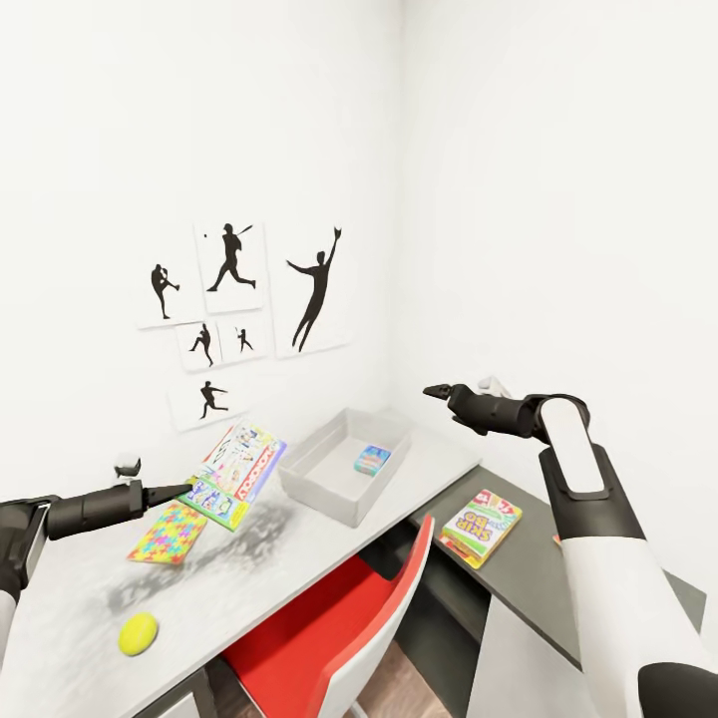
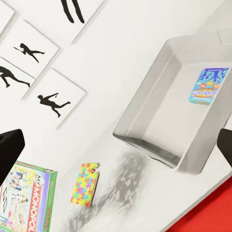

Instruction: Put all the toys in the child's room - the three board games (two on the bed and one on the table), the two jigsaw puzzles on the table, and the tennis ball on the table - inside the toy box on the table in the child's room.

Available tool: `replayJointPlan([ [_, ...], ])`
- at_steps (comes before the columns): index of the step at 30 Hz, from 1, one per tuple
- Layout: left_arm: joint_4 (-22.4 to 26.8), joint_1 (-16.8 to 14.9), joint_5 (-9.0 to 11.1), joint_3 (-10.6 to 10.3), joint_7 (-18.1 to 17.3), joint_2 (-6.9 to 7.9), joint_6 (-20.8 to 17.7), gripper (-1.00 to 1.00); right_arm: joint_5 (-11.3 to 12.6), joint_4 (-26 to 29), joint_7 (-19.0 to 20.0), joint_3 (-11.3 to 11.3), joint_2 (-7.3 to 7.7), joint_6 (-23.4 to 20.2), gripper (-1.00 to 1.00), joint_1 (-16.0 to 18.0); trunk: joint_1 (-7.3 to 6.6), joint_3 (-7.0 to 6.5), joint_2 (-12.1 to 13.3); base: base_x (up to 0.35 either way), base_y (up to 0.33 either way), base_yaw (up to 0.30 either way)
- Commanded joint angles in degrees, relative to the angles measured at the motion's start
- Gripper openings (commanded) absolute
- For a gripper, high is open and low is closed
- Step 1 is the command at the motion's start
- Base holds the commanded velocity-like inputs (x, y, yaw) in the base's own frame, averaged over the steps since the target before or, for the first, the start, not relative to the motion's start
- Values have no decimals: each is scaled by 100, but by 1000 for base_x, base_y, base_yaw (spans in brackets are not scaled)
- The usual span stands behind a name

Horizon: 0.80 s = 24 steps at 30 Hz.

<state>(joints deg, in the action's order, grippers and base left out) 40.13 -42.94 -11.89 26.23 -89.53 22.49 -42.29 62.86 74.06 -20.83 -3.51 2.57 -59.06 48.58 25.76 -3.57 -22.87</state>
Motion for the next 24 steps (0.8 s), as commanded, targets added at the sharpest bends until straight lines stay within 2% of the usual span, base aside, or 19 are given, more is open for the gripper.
replayJointPlan([
  [1, 3, -4, -59, 22, -47, -2, -60, -100, 63, 3, -59, 1, -1, -12, 100, 2, 2, 3, -5, 7, 0, 0],
  [10, 3, -4, -53, 30, -47, 9, -68, -100, 68, 3, -55, 11, -2, -2, 100, 2, 2, 3, -5, 142, -54, 0],
  [17, 3, -4, -36, 27, -47, 10, -69, -100, 68, 4, -55, 16, -2, -8, 100, 2, 2, 3, -5, 283, -19, 0],
  [24, 3, -4, -37, 30, -47, 8, -69, -100, 68, 3, -60, 17, -2, -9, 100, 2, 2, 3, -5, 285, -173, 85],
])
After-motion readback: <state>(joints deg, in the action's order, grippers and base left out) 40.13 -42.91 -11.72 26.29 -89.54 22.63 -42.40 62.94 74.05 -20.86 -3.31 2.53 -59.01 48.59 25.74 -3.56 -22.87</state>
